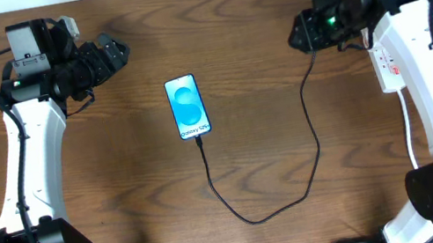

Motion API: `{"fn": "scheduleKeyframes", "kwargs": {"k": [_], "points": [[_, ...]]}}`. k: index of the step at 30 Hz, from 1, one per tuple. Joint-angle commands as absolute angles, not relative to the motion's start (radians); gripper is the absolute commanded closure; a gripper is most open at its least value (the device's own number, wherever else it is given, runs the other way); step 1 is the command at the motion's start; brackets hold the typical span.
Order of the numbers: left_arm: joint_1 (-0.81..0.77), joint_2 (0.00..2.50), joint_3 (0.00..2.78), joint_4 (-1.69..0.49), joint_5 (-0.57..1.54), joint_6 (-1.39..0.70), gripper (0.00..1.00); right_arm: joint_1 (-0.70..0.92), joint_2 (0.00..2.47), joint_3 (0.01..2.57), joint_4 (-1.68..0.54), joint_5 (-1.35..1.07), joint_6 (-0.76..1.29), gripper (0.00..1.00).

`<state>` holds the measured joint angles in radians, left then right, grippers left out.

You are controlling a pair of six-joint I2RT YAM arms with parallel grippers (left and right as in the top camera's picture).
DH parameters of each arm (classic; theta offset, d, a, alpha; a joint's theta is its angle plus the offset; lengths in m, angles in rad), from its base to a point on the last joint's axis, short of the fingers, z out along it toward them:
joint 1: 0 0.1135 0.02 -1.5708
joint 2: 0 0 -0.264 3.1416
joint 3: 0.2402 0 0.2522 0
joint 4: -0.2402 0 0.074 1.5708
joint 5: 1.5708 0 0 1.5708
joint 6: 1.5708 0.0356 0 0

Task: Plug charger to phone and switch on socket

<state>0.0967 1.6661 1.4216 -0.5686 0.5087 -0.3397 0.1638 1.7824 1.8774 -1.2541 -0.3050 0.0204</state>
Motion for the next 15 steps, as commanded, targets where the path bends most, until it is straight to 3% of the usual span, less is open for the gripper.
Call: {"fn": "scheduleKeyframes", "kwargs": {"k": [1, 5, 7, 15], "points": [[0.102, 1.666, 1.424, -0.568, 0.495, -0.334, 0.05, 0.191, 1.688, 1.887, -1.281, -0.239, 0.010, 0.43], [0.102, 1.666, 1.424, -0.568, 0.495, -0.334, 0.04, 0.194, 1.594, 1.887, -1.317, -0.236, 0.009, 0.22], [0.102, 1.666, 1.424, -0.568, 0.495, -0.334, 0.05, 0.194, 1.543, 1.887, -1.334, -0.233, 0.010, 0.03], [0.102, 1.666, 1.424, -0.568, 0.495, -0.334, 0.05, 0.194, 1.394, 1.887, -1.361, -0.230, 0.010, 0.01]]}}
